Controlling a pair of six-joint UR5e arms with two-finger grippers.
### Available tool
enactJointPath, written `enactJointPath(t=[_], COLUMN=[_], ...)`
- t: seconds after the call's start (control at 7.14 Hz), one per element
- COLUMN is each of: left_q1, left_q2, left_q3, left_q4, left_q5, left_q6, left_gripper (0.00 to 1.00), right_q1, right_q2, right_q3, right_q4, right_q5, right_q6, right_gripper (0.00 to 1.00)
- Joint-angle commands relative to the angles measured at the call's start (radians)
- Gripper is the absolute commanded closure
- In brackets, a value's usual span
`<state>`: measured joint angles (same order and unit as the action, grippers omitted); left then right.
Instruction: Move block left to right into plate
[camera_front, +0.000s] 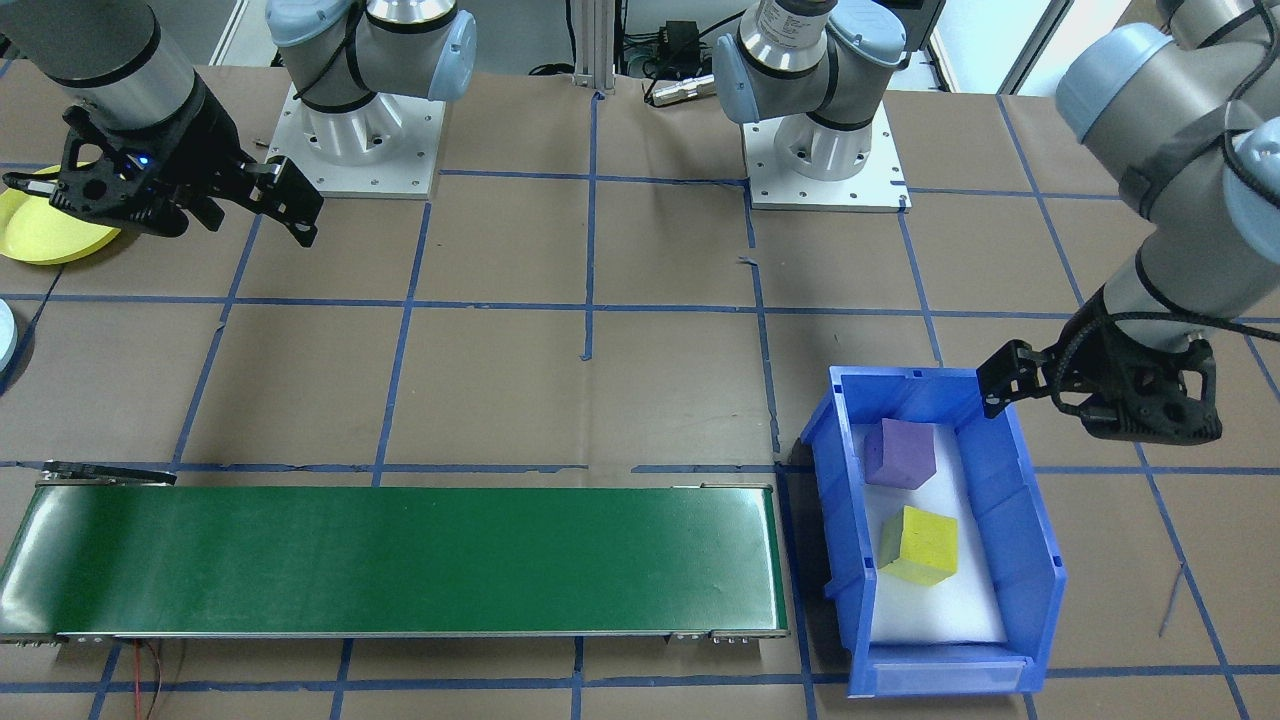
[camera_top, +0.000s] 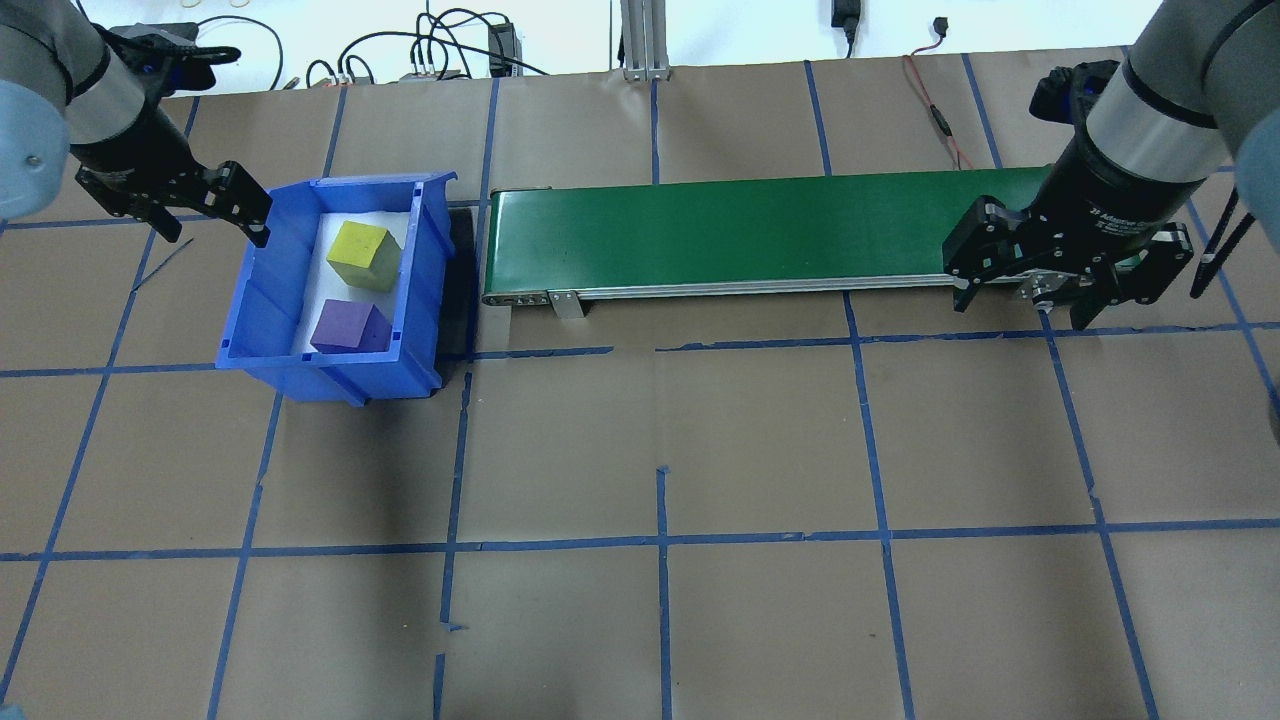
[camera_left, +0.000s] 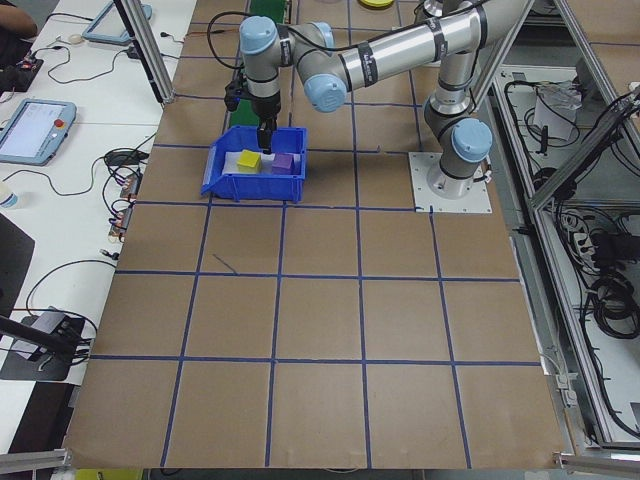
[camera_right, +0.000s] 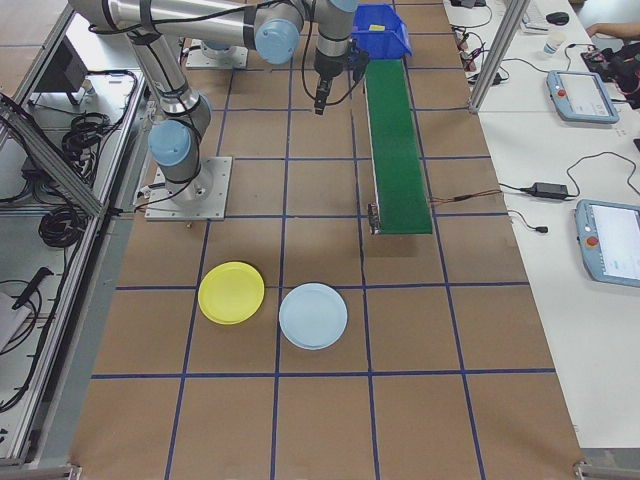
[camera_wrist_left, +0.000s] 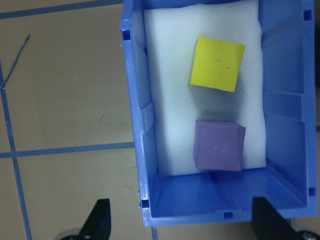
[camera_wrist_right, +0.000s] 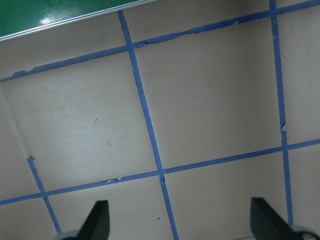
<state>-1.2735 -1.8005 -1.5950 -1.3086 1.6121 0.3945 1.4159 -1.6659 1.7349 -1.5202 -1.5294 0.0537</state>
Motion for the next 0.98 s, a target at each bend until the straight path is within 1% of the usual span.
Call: enactJointPath(t=[0.0,0.42,0.84], left_q1=[-0.004,-0.078,-0.078], left_q2=[-0.034,-0.033,-0.036], left_q3=[-0.005,-0.051,-0.089], left_q4=[0.005,0.017,0.017], left_q5=[-0.009,-0.006,0.002], left_q6=[-0.037,-0.184,-0.181], left_gripper=[0.0,0.0,0.0], right_q1=[0.0,0.0,0.0], right_q2=[0.0,0.0,0.0], right_q3=[0.0,0.002,0.002], right_q4=[0.0,0.0,0.0], right_q5=[0.0,0.0,0.0], right_q6=[0.0,0.0,0.0], right_gripper=[0.0,0.0,0.0])
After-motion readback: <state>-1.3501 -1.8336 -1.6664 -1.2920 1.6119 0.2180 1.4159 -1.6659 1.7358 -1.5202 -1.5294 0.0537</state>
